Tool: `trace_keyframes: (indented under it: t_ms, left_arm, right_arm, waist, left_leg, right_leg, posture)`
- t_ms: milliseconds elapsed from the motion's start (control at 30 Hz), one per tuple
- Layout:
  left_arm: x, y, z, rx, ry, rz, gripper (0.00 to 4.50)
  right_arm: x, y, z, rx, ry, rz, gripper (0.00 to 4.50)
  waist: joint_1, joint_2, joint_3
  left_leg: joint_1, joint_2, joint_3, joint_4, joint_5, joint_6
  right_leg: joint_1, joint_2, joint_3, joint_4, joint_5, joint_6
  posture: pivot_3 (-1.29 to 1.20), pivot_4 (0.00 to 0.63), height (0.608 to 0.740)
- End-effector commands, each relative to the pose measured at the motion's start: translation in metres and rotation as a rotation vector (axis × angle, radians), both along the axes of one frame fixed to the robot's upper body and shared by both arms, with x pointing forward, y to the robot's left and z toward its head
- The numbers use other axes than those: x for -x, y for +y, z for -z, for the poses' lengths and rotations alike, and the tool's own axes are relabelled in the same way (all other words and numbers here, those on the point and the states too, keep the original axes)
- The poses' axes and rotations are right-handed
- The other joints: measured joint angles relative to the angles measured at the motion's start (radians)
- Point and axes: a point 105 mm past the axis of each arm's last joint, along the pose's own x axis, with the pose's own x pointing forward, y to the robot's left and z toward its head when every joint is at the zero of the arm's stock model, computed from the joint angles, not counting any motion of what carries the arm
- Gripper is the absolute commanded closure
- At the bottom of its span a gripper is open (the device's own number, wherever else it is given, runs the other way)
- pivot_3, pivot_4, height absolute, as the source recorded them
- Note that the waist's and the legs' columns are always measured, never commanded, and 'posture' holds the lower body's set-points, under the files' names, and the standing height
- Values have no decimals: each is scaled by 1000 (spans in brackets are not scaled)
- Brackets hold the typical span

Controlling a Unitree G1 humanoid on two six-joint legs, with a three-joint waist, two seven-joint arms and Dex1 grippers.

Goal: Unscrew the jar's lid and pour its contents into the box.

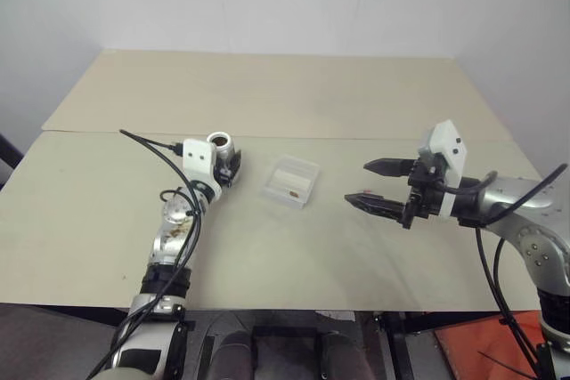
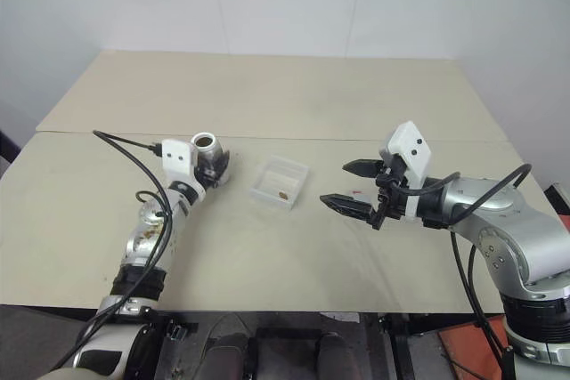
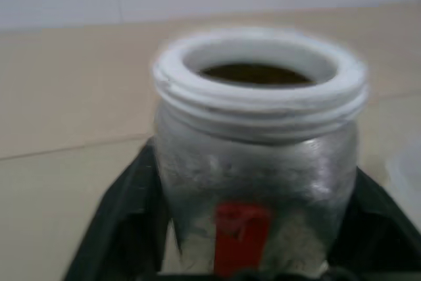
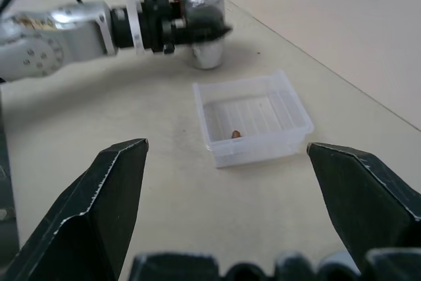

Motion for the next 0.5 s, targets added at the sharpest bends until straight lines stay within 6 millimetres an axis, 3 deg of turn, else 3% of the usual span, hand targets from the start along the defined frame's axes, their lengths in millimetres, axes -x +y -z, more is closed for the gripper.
trace_keyframes:
  t_ms: [33,67,233,500]
  left_arm:
    - [9,-6,-14,-25,-65,32,249]
    - [12,-5,-13,-32,-65,32,28]
    - [27,0,-8,-55,-58,16,28]
    - [79,9,-2,-58,56,110,28]
  right_arm:
    - [4,0,-11,-12,-48,-1,0]
    - [4,0,-11,-13,-48,0,0]
    - [7,1,-9,-14,-42,-1,0]
    - [15,-1,-4,-15,-18,9,0]
  waist:
    - [0,0,0]
    - [0,0,0]
    - [0,0,0]
    - [-2,0,0]
  left_leg:
    - [0,0,0,0,0,0]
    - [0,0,0,0,0,0]
    - [0,0,0,0,0,0]
    - [2,1,0,-1,0,0]
  right_leg:
    - [0,0,0,0,0,0]
    - [0,0,0,0,0,0]
    - [0,0,0,-1,0,0]
    - [0,0,1,0,0,0]
  posture:
    - [0,150,740]
    - [0,150,740]
    - [0,150,740]
    - [0,150,740]
